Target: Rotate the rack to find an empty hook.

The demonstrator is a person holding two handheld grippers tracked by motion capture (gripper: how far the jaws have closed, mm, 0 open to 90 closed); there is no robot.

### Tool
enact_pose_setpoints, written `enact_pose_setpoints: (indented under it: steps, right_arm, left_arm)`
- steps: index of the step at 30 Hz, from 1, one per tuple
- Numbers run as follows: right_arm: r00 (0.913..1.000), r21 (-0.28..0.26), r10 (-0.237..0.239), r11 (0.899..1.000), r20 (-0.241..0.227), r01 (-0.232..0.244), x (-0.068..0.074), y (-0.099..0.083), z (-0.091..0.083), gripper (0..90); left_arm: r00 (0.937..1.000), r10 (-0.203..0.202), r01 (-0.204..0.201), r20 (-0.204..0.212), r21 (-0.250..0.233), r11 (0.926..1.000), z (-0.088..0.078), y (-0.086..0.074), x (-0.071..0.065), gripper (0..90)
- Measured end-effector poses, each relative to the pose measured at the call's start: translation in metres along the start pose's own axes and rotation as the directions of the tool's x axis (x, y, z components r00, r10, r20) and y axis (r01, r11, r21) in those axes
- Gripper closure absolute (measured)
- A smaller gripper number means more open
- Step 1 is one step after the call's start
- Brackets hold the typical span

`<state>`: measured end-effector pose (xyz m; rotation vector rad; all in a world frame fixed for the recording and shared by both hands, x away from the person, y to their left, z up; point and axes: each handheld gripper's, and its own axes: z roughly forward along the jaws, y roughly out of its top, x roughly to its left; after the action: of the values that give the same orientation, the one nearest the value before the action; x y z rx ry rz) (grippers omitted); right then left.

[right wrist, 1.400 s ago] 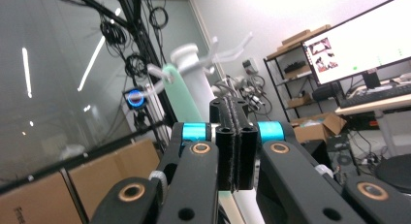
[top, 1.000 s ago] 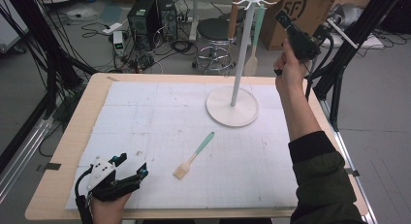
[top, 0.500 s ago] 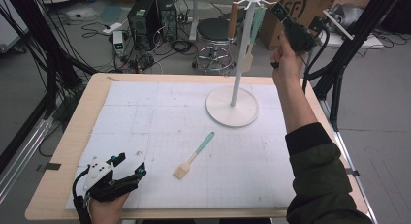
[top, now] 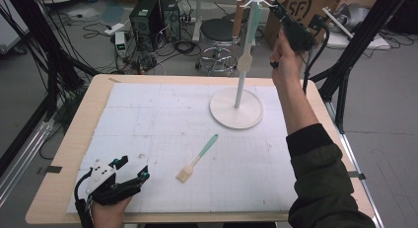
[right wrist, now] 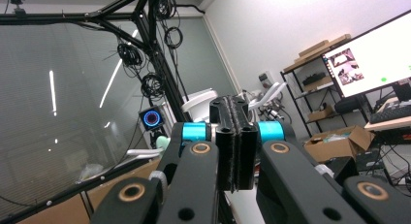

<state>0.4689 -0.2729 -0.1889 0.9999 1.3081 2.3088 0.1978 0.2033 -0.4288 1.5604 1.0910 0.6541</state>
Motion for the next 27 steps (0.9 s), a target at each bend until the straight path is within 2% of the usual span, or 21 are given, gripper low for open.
enact_pose_setpoints:
  steps: [9, 25, 27]
  right_arm:
    - [0.9998, -0.002, -0.008, 1.0, -0.019, 0.008, 0.014, -0.003, 0.0, 90.0]
    - [0.9981, 0.044, -0.018, 0.999, -0.059, 0.021, 0.035, -0.023, 0.015, 90.0]
    - [0.9974, 0.046, -0.035, 0.998, -0.064, 0.038, 0.037, -0.023, 0.015, 90.0]
  left_arm:
    - [1.0, 0.006, -0.006, 0.003, -0.005, 1.0, -0.001, 0.001, -0.001, 22.0]
    - [1.0, 0.005, -0.005, 0.008, -0.011, 0.9999, -0.001, 0.001, -0.002, 22.0]
    - [0.9999, 0.01, -0.01, 0.009, -0.009, 0.9999, -0.002, 0.002, -0.002, 22.0]
